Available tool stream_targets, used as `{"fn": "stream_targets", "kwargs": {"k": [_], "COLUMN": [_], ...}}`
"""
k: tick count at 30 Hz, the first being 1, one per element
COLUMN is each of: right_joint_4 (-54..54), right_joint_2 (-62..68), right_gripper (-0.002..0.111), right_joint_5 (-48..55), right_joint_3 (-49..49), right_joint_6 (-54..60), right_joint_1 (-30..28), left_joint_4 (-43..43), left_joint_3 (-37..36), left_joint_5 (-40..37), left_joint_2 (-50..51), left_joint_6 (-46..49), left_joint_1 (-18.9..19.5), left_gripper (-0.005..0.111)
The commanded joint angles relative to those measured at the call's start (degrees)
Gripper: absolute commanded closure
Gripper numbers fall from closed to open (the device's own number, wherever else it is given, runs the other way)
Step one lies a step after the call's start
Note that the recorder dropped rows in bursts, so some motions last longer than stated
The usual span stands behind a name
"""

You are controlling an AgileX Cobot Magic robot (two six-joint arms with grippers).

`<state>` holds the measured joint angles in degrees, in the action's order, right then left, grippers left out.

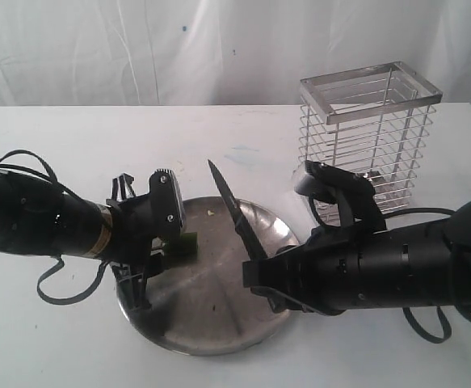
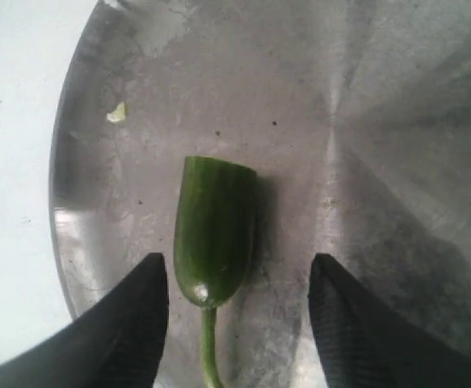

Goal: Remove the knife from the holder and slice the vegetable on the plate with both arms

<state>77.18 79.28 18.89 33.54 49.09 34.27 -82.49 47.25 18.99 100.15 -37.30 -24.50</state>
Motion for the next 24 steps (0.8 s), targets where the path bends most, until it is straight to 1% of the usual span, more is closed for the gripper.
{"fn": "stream_targets", "kwargs": {"k": [1,3,6,7,8,9,10,12,14,16,17,18,19,20,21,23,24], "right_joint_4": [0.33,0.33,0.45,0.45,0.45,0.44,0.44,0.33,0.06,-0.62,-2.76,-3.71,-6.83,-8.46,-11.33,-18.27,-22.96], "right_joint_2": [-0.55,-0.55,-0.55,-0.55,-0.55,-0.55,-0.55,-0.80,-1.39,-2.44,-3.39,-3.78,-4.36,-4.50,-4.50,-4.50,-4.50], "right_gripper": [0.108,0.108,0.108,0.108,0.108,0.108,0.108,0.108,0.108,0.108,0.108,0.108,0.108,0.108,0.108,0.108,0.108], "right_joint_5": [0.26,0.26,0.27,0.27,0.27,0.27,0.27,0.27,-0.26,-1.32,-2.01,-2.16,-1.74,-0.97,0.02,1.56,2.12], "right_joint_3": [-0.26,-0.26,-0.26,-0.26,-0.26,-0.26,-0.26,-0.26,-0.26,-0.26,-0.26,-0.26,-0.26,-0.26,-0.26,-0.26,-0.26], "right_joint_6": [0.03,0.03,0.03,0.03,0.03,0.16,0.31,2.27,3.28,3.63,3.63,3.63,3.05,2.12,0.31,-4.27,-7.64], "right_joint_1": [0.02,0.02,0.02,0.02,0.02,0.02,0.02,0.02,0.02,0.02,0.02,0.02,0.02,0.02,0.02,0.02,0.02], "left_joint_4": [-0.55,-0.09,-0.09,-0.09,-0.09,-0.09,-0.09,-0.09,-0.09,-0.09,-1.52,-4.41,-13.16,-17.46,-17.46,-17.46,-17.46], "left_joint_3": [2.00,3.14,3.54,3.54,3.54,3.54,3.54,3.54,3.54,3.54,3.54,3.54,3.54,3.54,3.42,2.29,1.99], "left_joint_5": [0.79,0.79,-0.05,-1.11,-1.84,-3.34,-3.47,-2.75,-2.23,-1.95,-1.38,-0.40,2.72,4.41,5.07,4.82,5.08], "left_joint_2": [2.62,4.08,5.70,6.21,6.46,6.45,5.88,3.47,1.14,-1.72,-4.01,-4.94,-5.55,-5.39,-4.93,-3.87,-3.08], "left_joint_6": [-0.02,-0.79,-4.59,-8.69,-10.63,-13.20,-16.16,-19.64,-21.94,-27.50,-36.56,-40.35,-49.32,-53.95,-59.02,-62.32,-62.32], "left_joint_1": [-0.19,-0.19,-0.19,-0.19,-0.19,-0.19,-0.19,-0.19,-0.19,-0.19,-0.19,-0.19,-0.19,-0.33,-0.46,-1.01,-1.48], "left_gripper": [0.050,0.050,0.052,0.057,0.060,0.069,0.077,0.086,0.087,0.087,0.087,0.087,0.087,0.087,0.087,0.085,0.082]}}
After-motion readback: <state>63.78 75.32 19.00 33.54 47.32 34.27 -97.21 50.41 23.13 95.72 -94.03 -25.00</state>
